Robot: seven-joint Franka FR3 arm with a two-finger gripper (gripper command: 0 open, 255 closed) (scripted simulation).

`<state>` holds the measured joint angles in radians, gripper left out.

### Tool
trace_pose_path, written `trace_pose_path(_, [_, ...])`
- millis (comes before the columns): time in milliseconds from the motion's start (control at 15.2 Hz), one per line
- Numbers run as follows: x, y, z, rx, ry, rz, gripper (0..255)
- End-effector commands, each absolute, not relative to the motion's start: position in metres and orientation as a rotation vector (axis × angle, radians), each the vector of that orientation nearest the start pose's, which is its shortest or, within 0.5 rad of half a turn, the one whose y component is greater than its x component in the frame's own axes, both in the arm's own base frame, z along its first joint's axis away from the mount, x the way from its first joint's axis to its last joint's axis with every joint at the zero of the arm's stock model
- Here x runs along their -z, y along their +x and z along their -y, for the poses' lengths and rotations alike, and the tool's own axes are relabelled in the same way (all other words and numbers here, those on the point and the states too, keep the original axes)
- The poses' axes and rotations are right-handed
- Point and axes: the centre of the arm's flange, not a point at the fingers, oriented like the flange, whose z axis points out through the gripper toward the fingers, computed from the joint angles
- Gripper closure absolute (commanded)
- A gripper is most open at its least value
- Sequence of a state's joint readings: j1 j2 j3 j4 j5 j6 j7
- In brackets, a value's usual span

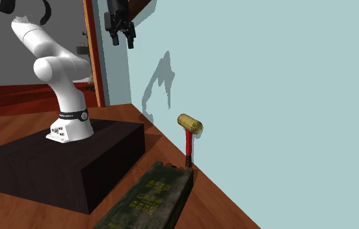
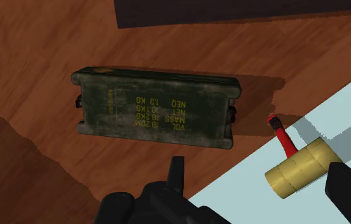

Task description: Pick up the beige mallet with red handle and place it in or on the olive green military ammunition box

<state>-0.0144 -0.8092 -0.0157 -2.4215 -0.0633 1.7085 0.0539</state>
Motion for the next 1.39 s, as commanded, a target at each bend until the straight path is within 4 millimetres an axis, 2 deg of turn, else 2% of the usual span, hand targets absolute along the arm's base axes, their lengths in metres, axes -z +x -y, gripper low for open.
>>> trace_pose_path(0, [-0.579, 0.313, 0.017, 0.154, -3.186, -0.118, 0])
trace_pose_path(1320, [-0.386, 0.441, -0.114, 0.064, -3.144, -0.405, 0])
